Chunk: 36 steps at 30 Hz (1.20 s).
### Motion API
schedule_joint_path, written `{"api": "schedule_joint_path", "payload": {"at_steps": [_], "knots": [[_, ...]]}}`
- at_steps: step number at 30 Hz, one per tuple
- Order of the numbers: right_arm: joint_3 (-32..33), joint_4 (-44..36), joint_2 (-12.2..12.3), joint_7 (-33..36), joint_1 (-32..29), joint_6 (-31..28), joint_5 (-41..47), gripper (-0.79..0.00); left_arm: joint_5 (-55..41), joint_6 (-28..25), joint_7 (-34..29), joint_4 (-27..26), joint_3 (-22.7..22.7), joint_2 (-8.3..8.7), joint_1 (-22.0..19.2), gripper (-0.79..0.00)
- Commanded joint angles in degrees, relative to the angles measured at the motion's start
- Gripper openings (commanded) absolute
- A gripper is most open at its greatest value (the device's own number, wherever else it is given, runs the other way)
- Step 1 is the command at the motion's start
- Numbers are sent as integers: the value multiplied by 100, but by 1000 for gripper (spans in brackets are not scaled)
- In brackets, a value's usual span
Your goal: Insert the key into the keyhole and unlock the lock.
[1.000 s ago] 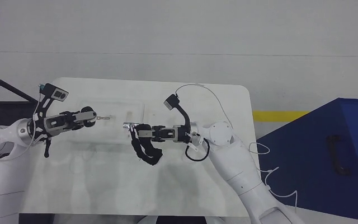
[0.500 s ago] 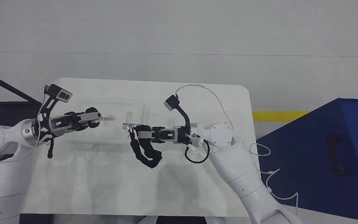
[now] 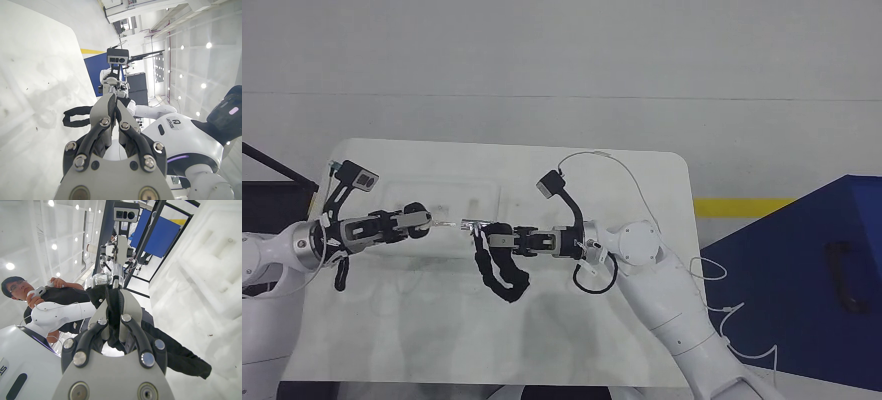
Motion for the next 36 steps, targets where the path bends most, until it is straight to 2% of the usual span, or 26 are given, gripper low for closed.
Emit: {"api": "schedule_joint_path", "payload": {"at_steps": [1,36], "knots": [[-25,9,4,-17,14,2,24,-785,10,12,14,-6,16,7,-6,-785],[-214,-69,175,-145,54,-63,56,-785,4,-61,243,-157,139,99,136,-785]]}}
